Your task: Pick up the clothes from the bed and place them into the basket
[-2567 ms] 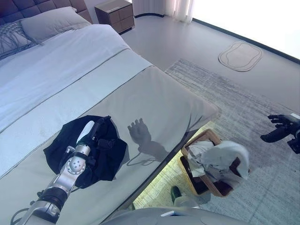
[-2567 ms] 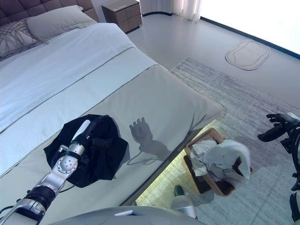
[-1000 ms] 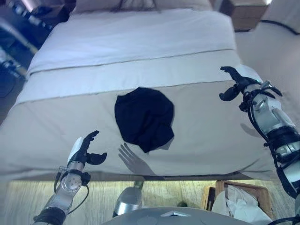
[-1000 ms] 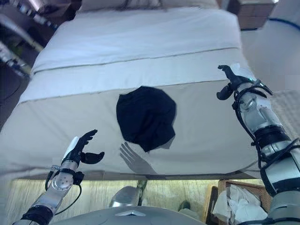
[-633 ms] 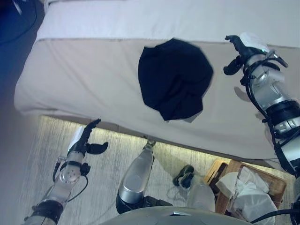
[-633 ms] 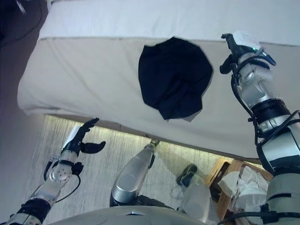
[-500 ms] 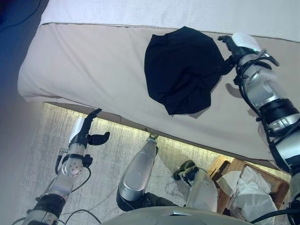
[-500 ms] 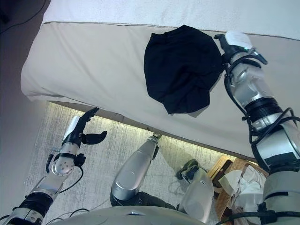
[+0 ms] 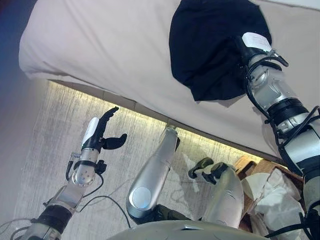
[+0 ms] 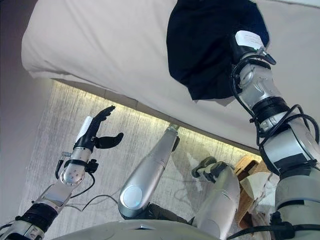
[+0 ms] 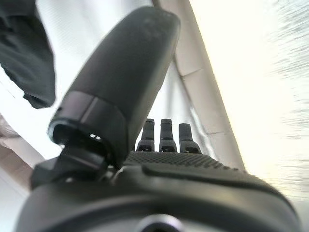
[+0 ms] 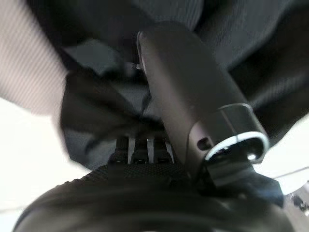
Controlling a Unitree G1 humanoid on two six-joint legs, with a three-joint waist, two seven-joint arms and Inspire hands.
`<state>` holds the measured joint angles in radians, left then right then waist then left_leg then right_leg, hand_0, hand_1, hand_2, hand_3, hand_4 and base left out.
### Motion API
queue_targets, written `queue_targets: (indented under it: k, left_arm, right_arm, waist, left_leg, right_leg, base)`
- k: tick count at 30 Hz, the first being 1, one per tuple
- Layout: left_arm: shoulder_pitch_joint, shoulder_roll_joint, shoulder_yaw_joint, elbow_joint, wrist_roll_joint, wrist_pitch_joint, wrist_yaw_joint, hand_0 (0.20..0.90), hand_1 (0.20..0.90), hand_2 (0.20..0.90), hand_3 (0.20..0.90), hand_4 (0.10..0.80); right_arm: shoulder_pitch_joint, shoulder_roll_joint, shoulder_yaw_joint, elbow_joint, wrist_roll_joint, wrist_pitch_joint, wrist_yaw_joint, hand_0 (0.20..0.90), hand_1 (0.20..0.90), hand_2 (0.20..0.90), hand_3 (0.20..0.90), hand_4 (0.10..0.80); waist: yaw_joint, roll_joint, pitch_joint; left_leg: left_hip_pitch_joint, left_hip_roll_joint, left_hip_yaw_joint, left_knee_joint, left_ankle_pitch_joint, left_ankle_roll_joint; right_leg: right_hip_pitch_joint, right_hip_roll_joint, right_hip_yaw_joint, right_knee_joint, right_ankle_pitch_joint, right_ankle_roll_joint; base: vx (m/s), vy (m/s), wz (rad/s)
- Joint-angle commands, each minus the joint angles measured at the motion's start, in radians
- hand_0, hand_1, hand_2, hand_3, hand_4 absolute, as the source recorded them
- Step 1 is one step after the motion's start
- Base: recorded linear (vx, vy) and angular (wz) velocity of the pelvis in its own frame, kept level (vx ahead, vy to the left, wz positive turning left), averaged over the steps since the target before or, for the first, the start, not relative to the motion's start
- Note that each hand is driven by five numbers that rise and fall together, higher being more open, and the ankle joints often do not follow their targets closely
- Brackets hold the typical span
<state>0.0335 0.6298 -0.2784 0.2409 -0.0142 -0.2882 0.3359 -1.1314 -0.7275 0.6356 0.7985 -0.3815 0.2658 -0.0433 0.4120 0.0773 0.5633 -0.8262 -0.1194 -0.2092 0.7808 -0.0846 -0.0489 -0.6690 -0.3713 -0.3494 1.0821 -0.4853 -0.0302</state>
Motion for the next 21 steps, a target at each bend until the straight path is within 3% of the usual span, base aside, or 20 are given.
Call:
queue_targets:
  k: [1, 8, 12, 14, 15, 21]
  left_arm:
    - [0.0, 0.045, 0.034, -0.138, -0.017, -0.091, 0.072, 0.9, 0.9, 0.9, 0.9, 0.8]
    - [-0.023, 0.062, 0.033, -0.194, -0.023, -0.115, 0.118, 0.9, 0.9, 0.9, 0.9, 0.8]
    - [-0.039, 0.065, 0.036, -0.202, -0.034, -0.114, 0.124, 0.9, 0.9, 0.9, 0.9, 0.8]
    - [-0.049, 0.068, 0.036, -0.2, -0.04, -0.106, 0.116, 0.9, 0.9, 0.9, 0.9, 0.8]
    - [-0.054, 0.069, 0.034, -0.198, -0.038, -0.102, 0.113, 0.9, 0.9, 0.9, 0.9, 0.8]
    - [-0.051, 0.077, 0.047, -0.183, -0.013, -0.12, 0.128, 0.9, 0.9, 0.9, 0.9, 0.8]
  right_arm:
    - [-0.187, -0.015, 0.074, 0.031, -0.003, 0.007, -0.041, 0.9, 0.9, 0.9, 0.9, 0.8]
    - [-0.262, 0.0, 0.137, 0.203, 0.019, -0.005, -0.01, 0.9, 0.9, 0.9, 0.9, 0.8]
    - [-0.266, 0.024, 0.132, 0.269, 0.089, -0.003, 0.015, 0.9, 0.9, 0.9, 0.9, 0.8]
    - [-0.26, 0.028, 0.122, 0.29, 0.113, -0.017, 0.014, 0.432, 0.432, 0.432, 0.354, 0.254]
    - [-0.255, 0.028, 0.116, 0.3, 0.14, -0.025, 0.001, 0.3, 0.3, 0.3, 0.2, 0.1]
    - [-0.253, 0.003, 0.083, 0.306, 0.208, -0.063, -0.047, 0.3, 0.3, 0.3, 0.2, 0.1]
  waist:
    - [0.02, 0.06, -0.043]
    - [0.039, 0.073, -0.043]
    - [0.042, 0.075, -0.043]
    - [0.041, 0.071, -0.043]
    - [0.041, 0.067, -0.043]
    - [0.029, 0.052, -0.043]
  left_leg:
    - [-0.07, -0.066, 0.091, 0.223, -0.19, 0.111]
    - [-0.199, -0.071, 0.091, 0.308, -0.204, 0.123]
    - [-0.227, -0.072, 0.089, 0.34, -0.216, 0.13]
    - [-0.23, -0.07, 0.089, 0.35, -0.222, 0.131]
    - [-0.226, -0.07, 0.088, 0.353, -0.224, 0.131]
    - [-0.176, -0.068, 0.088, 0.379, -0.252, 0.132]
  right_leg:
    - [-0.094, 0.117, -0.043, 0.04, 0.073, -0.059]
    - [-0.221, 0.119, -0.037, 0.121, 0.052, -0.054]
    - [-0.249, 0.13, -0.034, 0.151, 0.04, -0.055]
    - [-0.249, 0.131, -0.038, 0.159, 0.035, -0.056]
    - [-0.244, 0.134, -0.04, 0.163, 0.033, -0.055]
    - [-0.193, 0.139, -0.045, 0.158, 0.029, -0.058]
  base:
    - [-0.053, 0.014, 0.06]
    - [-0.072, -0.003, 0.11]
    - [-0.044, 0.009, -0.29]
    - [-0.033, -0.025, 0.15]
    - [-0.028, -0.058, 0.56]
    - [-0.017, -0.044, 0.08]
